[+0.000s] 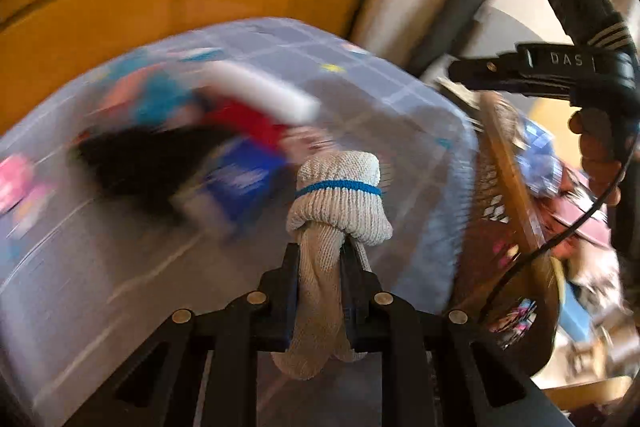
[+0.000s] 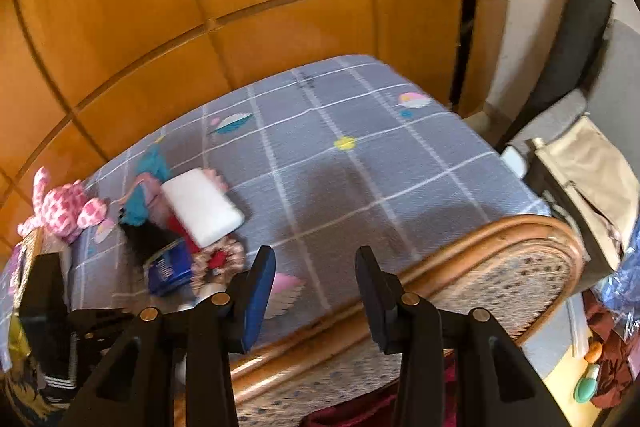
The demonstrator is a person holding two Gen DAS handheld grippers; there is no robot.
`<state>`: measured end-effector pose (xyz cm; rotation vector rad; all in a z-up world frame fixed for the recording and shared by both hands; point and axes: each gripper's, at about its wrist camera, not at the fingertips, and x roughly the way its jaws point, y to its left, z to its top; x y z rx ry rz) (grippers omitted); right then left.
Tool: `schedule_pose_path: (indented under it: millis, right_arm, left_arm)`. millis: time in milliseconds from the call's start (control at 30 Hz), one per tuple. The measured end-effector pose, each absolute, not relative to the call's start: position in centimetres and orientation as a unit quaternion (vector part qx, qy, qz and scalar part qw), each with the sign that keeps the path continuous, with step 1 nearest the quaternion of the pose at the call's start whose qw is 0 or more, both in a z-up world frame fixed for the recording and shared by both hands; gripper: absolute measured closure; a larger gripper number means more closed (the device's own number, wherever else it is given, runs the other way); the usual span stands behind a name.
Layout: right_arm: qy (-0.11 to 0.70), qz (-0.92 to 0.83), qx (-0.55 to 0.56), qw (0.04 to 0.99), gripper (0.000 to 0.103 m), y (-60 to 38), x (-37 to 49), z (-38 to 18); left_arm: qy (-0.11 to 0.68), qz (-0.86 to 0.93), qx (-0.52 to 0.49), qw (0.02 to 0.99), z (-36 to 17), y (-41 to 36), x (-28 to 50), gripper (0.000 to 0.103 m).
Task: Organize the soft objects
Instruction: 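Grasp the white knit glove with the left tool, then grasp the brown scrunchie with the right tool while the left tool lifts the glove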
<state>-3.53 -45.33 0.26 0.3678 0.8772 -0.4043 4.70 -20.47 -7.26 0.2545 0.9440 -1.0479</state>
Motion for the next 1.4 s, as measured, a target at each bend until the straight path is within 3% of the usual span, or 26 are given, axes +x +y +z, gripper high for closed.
schedule_pose_path:
  millis: [267, 433, 833, 867, 967, 1000, 1100, 1233, 1300, 1367, 1400]
  right_arm:
    - [0.497, -0.093, 0.173, 0.845, 0.058, -41.4, 1.6, -1.8]
    - [0.545, -0.069, 0.235, 0.802, 0.031, -40.9, 5.0, -4.6]
    - [0.607, -0.154, 0.299, 0.72, 0.03, -41.4, 9.0, -10.9]
    - [0.605, -0.155, 0.303, 0.72, 0.032, -41.4, 9.1, -11.0]
    - [0.597, -0.14, 0.3, 0.73, 0.066, -40.6, 9.5, -10.7]
    - [0.598, -0.141, 0.293, 0.732, 0.082, -40.3, 9.4, -10.5]
    - [0.601, -0.147, 0.268, 0.738, 0.094, -39.7, 8.3, -9.7]
    - [0.584, -0.152, 0.24, 0.76, 0.094, -38.8, 5.6, -8.0]
    - [0.583, -0.137, 0.224, 0.769, 0.094, -37.8, 4.5, -7.4]
    - [0.591, -0.112, 0.216, 0.769, 0.094, -36.3, 3.9, -7.5]
    - [0.598, -0.097, 0.211, 0.767, 0.094, -35.3, 3.7, -7.7]
  left_arm:
    - [0.456, -0.306, 0.107, 0.829, -9.6, -10.6, 5.6, 0.08]
    - [0.461, -0.306, 0.067, 0.83, -10.4, -9.5, 6.3, 0.063]
    - [0.463, -0.316, 0.045, 0.827, -10.6, -9.7, 6.8, 0.046]
    - [0.464, -0.315, 0.047, 0.827, -10.7, -9.8, 6.7, 0.043]
    - [0.463, -0.315, 0.058, 0.827, -10.9, -10.1, 6.6, 0.04]
    - [0.462, -0.313, 0.06, 0.827, -10.9, -10.3, 6.6, 0.039]
    - [0.46, -0.313, 0.066, 0.828, -11.1, -10.5, 6.5, 0.036]
    - [0.444, -0.31, 0.098, 0.835, -11.4, -11.2, 6.0, 0.034]
    - [0.433, -0.302, 0.113, 0.841, -11.6, -11.5, 5.7, 0.041]
    - [0.429, -0.306, 0.114, 0.842, -11.4, -11.4, 5.5, 0.074]
    - [0.432, -0.308, 0.111, 0.841, -11.2, -11.4, 5.6, 0.082]
